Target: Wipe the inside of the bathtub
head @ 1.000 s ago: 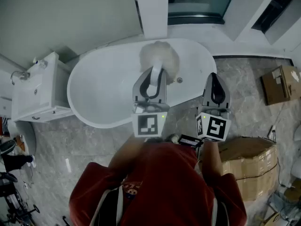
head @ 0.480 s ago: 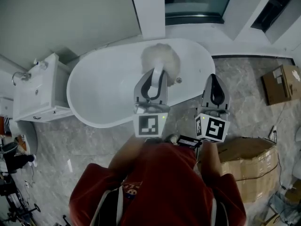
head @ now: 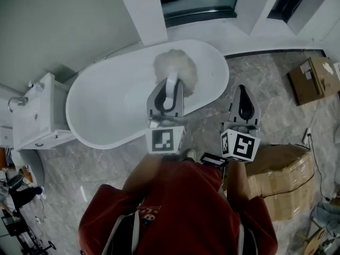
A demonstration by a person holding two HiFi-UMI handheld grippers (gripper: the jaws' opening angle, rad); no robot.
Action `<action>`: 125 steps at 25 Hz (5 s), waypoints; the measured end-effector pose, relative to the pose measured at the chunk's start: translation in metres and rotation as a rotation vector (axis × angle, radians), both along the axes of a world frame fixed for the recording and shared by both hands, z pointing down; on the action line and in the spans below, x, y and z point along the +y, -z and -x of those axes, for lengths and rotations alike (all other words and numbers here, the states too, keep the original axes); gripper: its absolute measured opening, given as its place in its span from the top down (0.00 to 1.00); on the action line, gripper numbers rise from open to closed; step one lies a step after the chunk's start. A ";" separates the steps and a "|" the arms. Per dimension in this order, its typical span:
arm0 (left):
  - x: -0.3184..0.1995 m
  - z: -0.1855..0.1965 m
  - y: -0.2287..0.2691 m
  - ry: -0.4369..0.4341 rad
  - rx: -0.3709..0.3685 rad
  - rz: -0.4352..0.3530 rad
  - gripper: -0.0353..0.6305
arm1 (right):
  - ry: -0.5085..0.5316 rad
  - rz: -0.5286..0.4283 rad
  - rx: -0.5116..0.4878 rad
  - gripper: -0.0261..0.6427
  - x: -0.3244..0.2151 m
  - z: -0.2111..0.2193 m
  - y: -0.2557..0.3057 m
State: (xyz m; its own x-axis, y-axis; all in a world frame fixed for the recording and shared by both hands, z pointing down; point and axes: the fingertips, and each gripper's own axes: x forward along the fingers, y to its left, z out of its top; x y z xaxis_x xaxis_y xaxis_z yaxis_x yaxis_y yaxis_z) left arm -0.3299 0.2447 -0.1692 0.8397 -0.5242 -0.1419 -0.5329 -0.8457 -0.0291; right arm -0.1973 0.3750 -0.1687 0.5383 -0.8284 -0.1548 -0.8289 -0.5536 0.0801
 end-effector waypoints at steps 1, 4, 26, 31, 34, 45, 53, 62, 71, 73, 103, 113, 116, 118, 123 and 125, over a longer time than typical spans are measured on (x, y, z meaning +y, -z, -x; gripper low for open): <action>0.004 -0.006 -0.002 -0.006 -0.004 -0.010 0.80 | -0.010 0.001 -0.002 0.94 0.007 -0.006 -0.002; 0.017 -0.023 -0.004 -0.024 -0.004 -0.026 0.80 | -0.030 0.001 -0.014 0.94 0.026 -0.019 -0.007; 0.015 -0.102 -0.020 -0.077 0.020 0.016 0.80 | -0.065 0.018 0.001 0.94 0.023 -0.087 -0.025; -0.002 -0.131 -0.024 -0.063 0.023 0.025 0.80 | -0.050 0.045 0.028 0.94 0.000 -0.115 -0.030; -0.015 -0.151 -0.027 -0.055 0.022 0.041 0.80 | -0.039 0.051 0.028 0.94 -0.016 -0.136 -0.031; -0.086 -0.225 -0.038 -0.011 0.002 0.085 0.80 | 0.000 0.045 0.024 0.94 -0.099 -0.221 -0.027; -0.158 -0.275 -0.040 0.037 0.009 0.116 0.80 | 0.061 0.079 0.071 0.94 -0.182 -0.275 -0.020; -0.208 -0.307 -0.031 0.088 0.014 0.109 0.80 | 0.132 0.073 0.095 0.94 -0.241 -0.308 -0.007; -0.225 -0.321 -0.030 0.199 0.003 0.093 0.80 | 0.243 0.048 0.090 0.94 -0.274 -0.335 -0.009; -0.228 -0.330 -0.033 0.231 -0.009 0.101 0.80 | 0.274 0.044 0.081 0.94 -0.284 -0.348 -0.012; -0.286 -0.407 -0.155 0.401 -0.136 0.325 0.80 | 0.546 0.121 0.042 0.94 -0.388 -0.421 -0.089; -0.312 -0.435 -0.300 0.442 -0.232 0.530 0.80 | 0.705 0.203 0.018 0.94 -0.447 -0.436 -0.190; -0.320 -0.440 -0.340 0.470 -0.248 0.582 0.80 | 0.745 0.215 0.010 0.94 -0.461 -0.436 -0.223; -0.323 -0.442 -0.366 0.492 -0.253 0.618 0.80 | 0.769 0.217 0.006 0.94 -0.466 -0.434 -0.243; -0.325 -0.448 -0.438 0.527 -0.282 0.705 0.80 | 0.799 0.217 -0.026 0.94 -0.473 -0.428 -0.294; -0.323 -0.452 -0.468 0.537 -0.280 0.755 0.80 | 0.815 0.215 -0.040 0.94 -0.476 -0.424 -0.314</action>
